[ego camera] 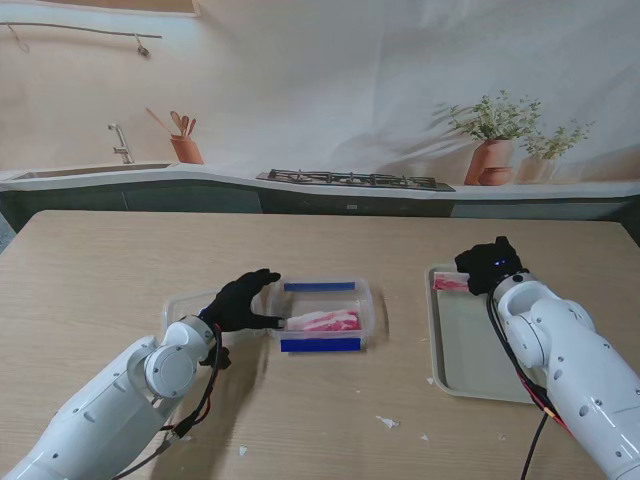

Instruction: Separate the bacon slices onto the tray

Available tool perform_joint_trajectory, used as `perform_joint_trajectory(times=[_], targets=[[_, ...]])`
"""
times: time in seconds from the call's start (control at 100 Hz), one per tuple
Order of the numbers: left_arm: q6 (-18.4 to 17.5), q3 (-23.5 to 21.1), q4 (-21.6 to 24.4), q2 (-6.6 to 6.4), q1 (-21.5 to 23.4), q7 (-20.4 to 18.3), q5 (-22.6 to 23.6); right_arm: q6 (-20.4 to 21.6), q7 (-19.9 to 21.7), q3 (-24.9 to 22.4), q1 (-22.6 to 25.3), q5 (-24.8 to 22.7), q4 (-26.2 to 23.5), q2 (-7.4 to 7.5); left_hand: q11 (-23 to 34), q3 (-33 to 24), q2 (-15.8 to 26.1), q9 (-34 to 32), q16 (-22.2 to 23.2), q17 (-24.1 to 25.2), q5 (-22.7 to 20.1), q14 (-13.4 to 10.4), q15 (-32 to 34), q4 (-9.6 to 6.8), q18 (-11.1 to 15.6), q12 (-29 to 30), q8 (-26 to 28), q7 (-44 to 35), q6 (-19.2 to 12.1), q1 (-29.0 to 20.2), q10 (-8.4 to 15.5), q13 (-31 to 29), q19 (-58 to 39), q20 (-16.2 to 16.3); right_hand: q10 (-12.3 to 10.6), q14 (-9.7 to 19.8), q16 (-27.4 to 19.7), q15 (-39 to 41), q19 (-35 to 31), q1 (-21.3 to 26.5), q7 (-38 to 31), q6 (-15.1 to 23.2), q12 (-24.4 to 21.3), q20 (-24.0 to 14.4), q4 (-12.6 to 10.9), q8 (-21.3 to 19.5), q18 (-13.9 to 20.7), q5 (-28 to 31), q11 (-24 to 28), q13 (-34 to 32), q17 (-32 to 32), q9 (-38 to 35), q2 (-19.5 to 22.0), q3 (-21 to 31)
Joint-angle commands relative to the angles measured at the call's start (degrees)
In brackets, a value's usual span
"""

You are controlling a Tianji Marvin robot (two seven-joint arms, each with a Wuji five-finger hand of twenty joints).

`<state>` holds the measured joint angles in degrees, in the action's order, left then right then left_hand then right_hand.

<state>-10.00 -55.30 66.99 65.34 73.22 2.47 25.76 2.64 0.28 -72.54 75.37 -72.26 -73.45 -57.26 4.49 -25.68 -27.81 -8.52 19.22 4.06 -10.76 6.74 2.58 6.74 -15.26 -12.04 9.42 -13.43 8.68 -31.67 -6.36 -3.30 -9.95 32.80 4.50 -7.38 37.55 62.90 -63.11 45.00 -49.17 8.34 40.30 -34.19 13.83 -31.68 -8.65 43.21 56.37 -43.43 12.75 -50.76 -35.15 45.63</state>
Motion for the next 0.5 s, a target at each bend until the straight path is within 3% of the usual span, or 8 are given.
perform_joint_trajectory(times=[0.0, 0.33, 0.49], targets=[[0.25, 0.17, 0.36, 0.03, 0.04, -0.93, 0.12, -0.33, 0.12, -1.0, 0.78, 0.19, -0.13, -0.14, 0.4, -0.24, 0.23, -0.07, 0.8, 0.81, 0.19, -1.44, -0.37, -1.97, -0.23, 0.94, 0.13, 0.78, -0.21, 0.83, 1.73, 1.52, 2.47, 0.48, -1.08, 0.98, -0.37, -0.07, 0.52, 2.6, -4.25, 5.76, 0.83, -0.32, 0.06, -2.93, 0.18, 2.02, 0.25, 0.85, -1.34, 0.69, 4.69, 3.35], [0.56, 1.27, 0.12, 0.06, -0.45, -1.22, 0.13, -3.51, -0.71, 1.0, 0.06, 3.8, 2.38, -0.68, 0.36, -0.27, 0.32, -0.01, 0.8, 0.77, 0.3, -1.48, -0.37, -1.97, -0.18, 0.95, 0.14, 0.78, -0.21, 0.89, 1.74, 1.51, 2.45, 0.49, 0.09, 0.46, -0.57, 0.14, 0.01, 2.55, -4.24, 2.7, 0.53, -0.5, 0.42, -2.31, -0.09, 2.16, 0.09, -0.56, -0.45, -0.5, 3.8, 3.97], [0.58, 1.28, 0.06, 0.08, -0.45, -1.13, 0.17, -3.01, -0.54, 2.43, -1.19, 3.55, 3.91, -0.42, 0.32, -0.27, 0.36, 0.01, 0.77, 0.82, 0.27, -1.46, -0.39, -1.99, -0.18, 0.94, 0.15, 0.74, -0.27, 0.82, 1.74, 1.51, 2.48, 0.48, -0.67, 0.81, -0.61, 0.03, 0.18, 2.39, -4.2, 4.83, 0.7, -0.42, 0.43, -2.35, 0.01, 2.26, -0.01, 0.2, -0.94, 0.02, 4.03, 3.94]])
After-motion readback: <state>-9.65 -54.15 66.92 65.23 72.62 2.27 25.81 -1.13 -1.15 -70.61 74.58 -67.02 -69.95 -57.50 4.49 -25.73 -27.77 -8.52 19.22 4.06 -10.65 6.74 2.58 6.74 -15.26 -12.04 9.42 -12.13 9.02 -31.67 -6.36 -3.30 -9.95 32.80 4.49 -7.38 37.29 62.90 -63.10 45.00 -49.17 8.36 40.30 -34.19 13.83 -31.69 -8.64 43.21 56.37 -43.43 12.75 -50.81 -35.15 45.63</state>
